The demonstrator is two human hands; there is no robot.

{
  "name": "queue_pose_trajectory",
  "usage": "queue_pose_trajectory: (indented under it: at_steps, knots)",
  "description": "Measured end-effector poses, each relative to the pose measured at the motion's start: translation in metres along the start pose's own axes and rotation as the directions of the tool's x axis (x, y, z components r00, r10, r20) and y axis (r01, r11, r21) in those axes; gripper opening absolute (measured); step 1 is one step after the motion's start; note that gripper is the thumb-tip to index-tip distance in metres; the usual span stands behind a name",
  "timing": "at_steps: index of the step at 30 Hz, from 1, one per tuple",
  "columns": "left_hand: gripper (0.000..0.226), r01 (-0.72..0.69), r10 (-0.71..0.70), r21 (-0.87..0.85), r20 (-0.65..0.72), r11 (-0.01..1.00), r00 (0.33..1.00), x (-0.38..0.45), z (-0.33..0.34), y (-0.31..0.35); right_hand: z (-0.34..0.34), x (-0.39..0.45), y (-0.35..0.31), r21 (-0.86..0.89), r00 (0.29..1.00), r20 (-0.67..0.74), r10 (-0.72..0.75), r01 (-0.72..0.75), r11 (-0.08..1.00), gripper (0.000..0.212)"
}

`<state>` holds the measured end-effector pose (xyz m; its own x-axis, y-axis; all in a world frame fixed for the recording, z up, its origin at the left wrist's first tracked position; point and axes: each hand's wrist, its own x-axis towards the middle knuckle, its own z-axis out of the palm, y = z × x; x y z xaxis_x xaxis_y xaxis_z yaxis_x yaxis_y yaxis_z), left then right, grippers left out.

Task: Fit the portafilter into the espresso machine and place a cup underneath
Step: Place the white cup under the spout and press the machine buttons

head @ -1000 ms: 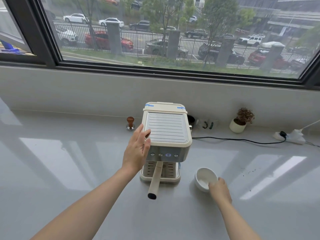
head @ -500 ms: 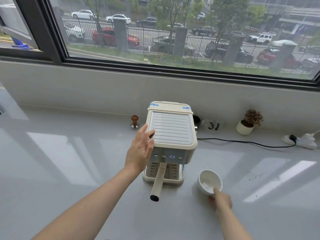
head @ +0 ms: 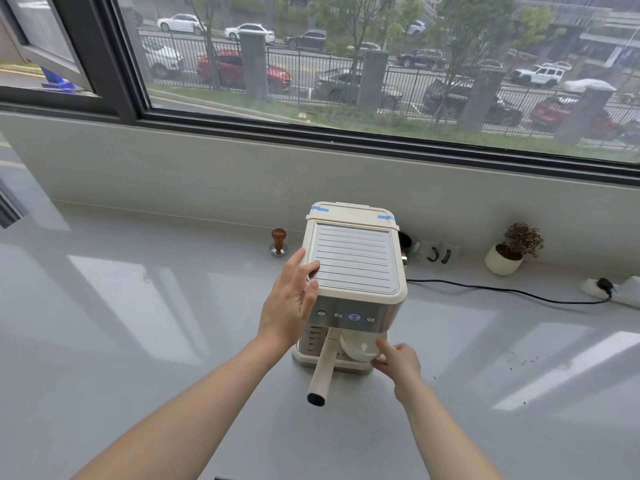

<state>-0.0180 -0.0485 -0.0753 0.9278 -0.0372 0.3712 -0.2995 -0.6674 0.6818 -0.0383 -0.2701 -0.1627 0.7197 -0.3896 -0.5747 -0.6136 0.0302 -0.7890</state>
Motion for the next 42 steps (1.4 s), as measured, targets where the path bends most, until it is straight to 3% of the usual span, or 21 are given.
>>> queue_pose_trajectory:
  at_steps: [7,11,15,20,24,28,32,35,38,42]
  knots:
    - [0.047,-0.004,0.004,0.008,0.0,1.0,1.0,0.0,-0.003,0.002,0.035,0.0,-0.014,-0.105,0.999,0.023,-0.048,0.05,0.993,0.03]
    - [0.046,-0.008,0.008,0.008,-0.005,1.0,1.0,0.001,-0.002,0.0,0.044,0.007,-0.011,-0.016,0.998,0.053,-0.036,0.037,0.999,0.007]
    - [0.044,-0.02,0.02,0.008,-0.003,1.0,1.0,0.002,-0.001,-0.001,0.046,0.011,-0.007,0.086,0.988,0.151,-0.019,0.006,0.996,0.021]
    - [0.042,-0.02,0.02,0.01,-0.014,1.0,1.0,0.002,0.0,-0.004,0.046,0.013,-0.005,0.084,0.965,0.254,-0.062,0.042,0.996,0.026]
    - [0.042,-0.024,0.024,0.021,-0.008,0.999,1.0,0.002,0.0,-0.004,0.044,0.013,-0.003,0.005,0.97,0.234,-0.074,0.075,0.997,0.016]
    - [0.043,-0.024,0.024,0.033,0.008,0.999,1.0,0.003,-0.002,-0.004,0.044,0.012,-0.001,-0.067,0.971,0.216,-0.105,0.122,0.99,0.027]
    - [0.043,-0.024,0.023,0.033,0.026,0.999,0.999,0.003,-0.003,-0.005,0.037,0.005,-0.006,-0.243,0.962,0.155,-0.224,0.257,0.935,0.031]
    - [0.04,-0.018,0.017,0.025,0.037,1.0,0.999,0.003,-0.003,-0.007,0.026,0.003,-0.016,-0.32,0.927,0.106,-0.36,0.374,0.871,0.022]
    - [0.039,-0.008,0.007,0.016,0.038,1.0,0.999,0.002,-0.002,-0.008,0.014,-0.001,-0.026,-0.36,0.865,0.102,-0.491,0.492,0.793,0.036]
    - [0.042,0.025,-0.025,-0.017,0.041,1.0,0.999,0.001,-0.001,-0.006,-0.001,-0.025,-0.033,-0.25,0.816,0.15,-0.558,0.577,0.778,0.079]
